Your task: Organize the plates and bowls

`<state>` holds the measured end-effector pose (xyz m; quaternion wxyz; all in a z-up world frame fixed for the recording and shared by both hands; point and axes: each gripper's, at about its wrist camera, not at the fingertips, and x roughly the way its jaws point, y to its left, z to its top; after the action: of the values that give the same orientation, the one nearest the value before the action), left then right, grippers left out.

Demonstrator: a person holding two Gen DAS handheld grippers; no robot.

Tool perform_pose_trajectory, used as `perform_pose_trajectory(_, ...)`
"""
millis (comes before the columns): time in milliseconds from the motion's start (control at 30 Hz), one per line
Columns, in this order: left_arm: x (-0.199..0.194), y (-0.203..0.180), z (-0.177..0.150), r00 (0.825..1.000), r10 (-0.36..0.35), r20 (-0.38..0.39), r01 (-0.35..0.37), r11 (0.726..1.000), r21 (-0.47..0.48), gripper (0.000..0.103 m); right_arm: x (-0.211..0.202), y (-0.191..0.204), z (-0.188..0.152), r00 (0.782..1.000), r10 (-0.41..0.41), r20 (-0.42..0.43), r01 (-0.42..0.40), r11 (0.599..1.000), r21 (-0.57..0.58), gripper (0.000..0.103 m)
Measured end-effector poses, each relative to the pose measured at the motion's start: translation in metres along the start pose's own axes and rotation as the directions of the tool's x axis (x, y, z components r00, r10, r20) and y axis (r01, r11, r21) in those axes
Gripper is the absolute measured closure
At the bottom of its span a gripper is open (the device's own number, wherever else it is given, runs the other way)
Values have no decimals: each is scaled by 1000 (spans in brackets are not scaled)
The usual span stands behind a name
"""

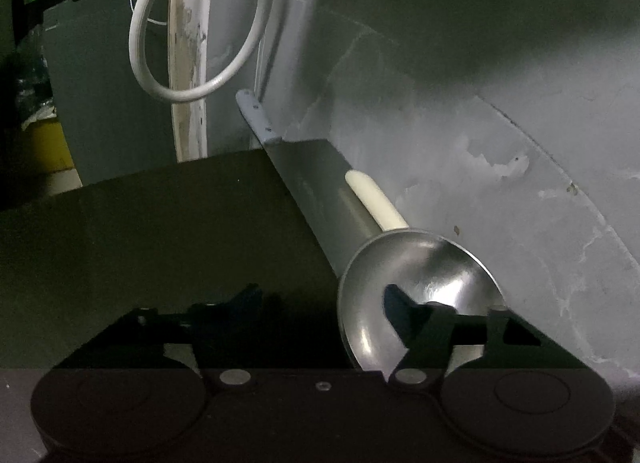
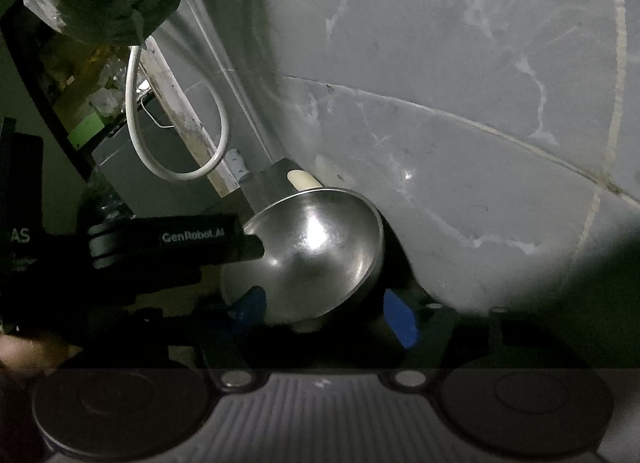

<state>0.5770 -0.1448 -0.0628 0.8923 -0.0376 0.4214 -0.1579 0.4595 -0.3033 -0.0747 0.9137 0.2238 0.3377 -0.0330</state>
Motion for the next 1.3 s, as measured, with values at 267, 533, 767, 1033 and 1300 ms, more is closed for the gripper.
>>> perform_pose_trajectory(267,4,-2,-5,998,-54,-34,54,998,-16,88,9,-1,-1,999,25,-31,-25,1000,-11,47)
perform_pose_trajectory(533,-6,1,-11,998,-48,-32,47,998,-34,93,6,-6,0,998,33,-51,-34,999,-30,59)
perform_pose_trajectory(767,-38,1,-28,998,-46,41,45,999,21,93,-10,-12,-13,994,89,-61,-90,996,-13,64)
perform_pose_trajectory(1033,-97,8,-51,993,-47,108,48,999,0,93,-62,-5,-31,985,172,-2,-172,984,-46,67)
perform_pose_trajectory(1300,-174,8,-84,981,-60,184,61,998,0,92,-136,9,-56,977,208,55,-204,976,-74,67)
